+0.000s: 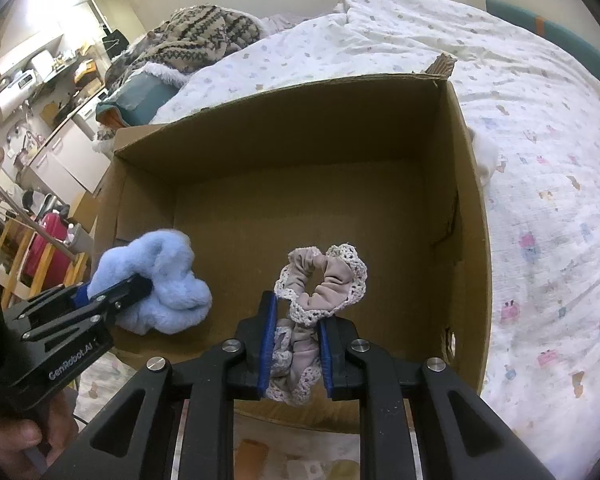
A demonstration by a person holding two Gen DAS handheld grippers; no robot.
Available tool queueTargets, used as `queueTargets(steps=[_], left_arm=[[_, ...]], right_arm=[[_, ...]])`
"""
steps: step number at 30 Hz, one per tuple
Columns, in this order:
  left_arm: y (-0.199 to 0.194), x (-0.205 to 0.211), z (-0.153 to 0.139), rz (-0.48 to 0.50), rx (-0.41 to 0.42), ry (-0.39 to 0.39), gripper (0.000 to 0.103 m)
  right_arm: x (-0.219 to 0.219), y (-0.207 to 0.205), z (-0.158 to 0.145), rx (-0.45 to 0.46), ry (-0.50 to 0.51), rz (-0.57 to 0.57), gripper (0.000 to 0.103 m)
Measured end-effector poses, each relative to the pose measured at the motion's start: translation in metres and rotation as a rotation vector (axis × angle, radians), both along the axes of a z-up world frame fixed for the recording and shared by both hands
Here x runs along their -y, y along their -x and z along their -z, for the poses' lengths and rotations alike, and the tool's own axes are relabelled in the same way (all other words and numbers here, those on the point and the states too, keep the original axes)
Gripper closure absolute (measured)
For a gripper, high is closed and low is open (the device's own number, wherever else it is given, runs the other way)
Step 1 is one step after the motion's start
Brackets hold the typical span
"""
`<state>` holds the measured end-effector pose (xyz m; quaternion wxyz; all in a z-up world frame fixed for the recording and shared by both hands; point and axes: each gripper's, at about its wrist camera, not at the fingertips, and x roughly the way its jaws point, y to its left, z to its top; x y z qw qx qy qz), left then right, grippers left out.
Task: Organize soft objects
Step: 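Carry both items into the box and open both tools to release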
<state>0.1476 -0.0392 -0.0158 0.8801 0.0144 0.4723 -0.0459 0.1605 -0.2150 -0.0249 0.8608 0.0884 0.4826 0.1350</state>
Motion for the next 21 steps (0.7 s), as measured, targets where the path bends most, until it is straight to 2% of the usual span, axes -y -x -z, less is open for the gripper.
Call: queueTargets(steps=[1, 3, 4, 6, 7, 8, 12, 14, 16, 18, 19, 20, 21], left_arm=[[0.002, 0.000, -0.002, -0.005, 0.012, -0.004, 0.067], [0.004, 0.001, -0.005, -0.006, 0.032, -0.020, 0.051], [0.006, 0.002, -0.006, -0.003, 0.041, -0.026, 0.048], [0.007, 0.003, -0.008, 0.007, 0.048, -0.020, 0.038], [0.007, 0.003, -0.009, 0.005, 0.048, -0.015, 0.036], [0.007, 0.002, -0.010, 0.000, 0.049, -0.011, 0.034], [0.008, -0.002, -0.013, -0.015, 0.046, 0.004, 0.034], [0.009, -0.004, -0.015, -0.021, 0.052, 0.004, 0.034], [0.011, -0.005, -0.018, -0.023, 0.059, 0.006, 0.034], [0.013, -0.007, -0.022, -0.033, 0.068, 0.005, 0.034], [0.014, -0.008, -0.025, -0.037, 0.072, 0.009, 0.034], [0.015, -0.009, -0.026, -0.039, 0.073, 0.011, 0.034], [0.018, -0.010, -0.028, -0.044, 0.077, 0.008, 0.034]], right_arm=[[0.002, 0.002, 0.000, 0.003, -0.003, 0.004, 0.082], [0.004, 0.003, -0.002, 0.006, -0.007, 0.008, 0.080], [0.004, 0.003, -0.003, 0.008, -0.007, 0.009, 0.077], [0.005, 0.004, -0.005, 0.015, -0.010, 0.017, 0.069], [0.005, 0.003, -0.006, 0.017, -0.018, 0.018, 0.055], [0.006, 0.004, -0.008, 0.025, -0.025, 0.023, 0.046], [0.008, 0.006, -0.014, 0.056, -0.011, 0.036, 0.043], [0.011, 0.007, -0.017, 0.070, -0.024, 0.046, 0.030], [0.012, 0.009, -0.021, 0.083, -0.029, 0.051, 0.025], [0.012, 0.011, -0.024, 0.089, -0.032, 0.054, 0.015], [0.013, 0.012, -0.024, 0.089, -0.038, 0.054, 0.005], [0.012, 0.013, -0.024, 0.088, -0.046, 0.052, 0.000], [0.012, 0.015, -0.024, 0.086, -0.049, 0.049, 0.000]])
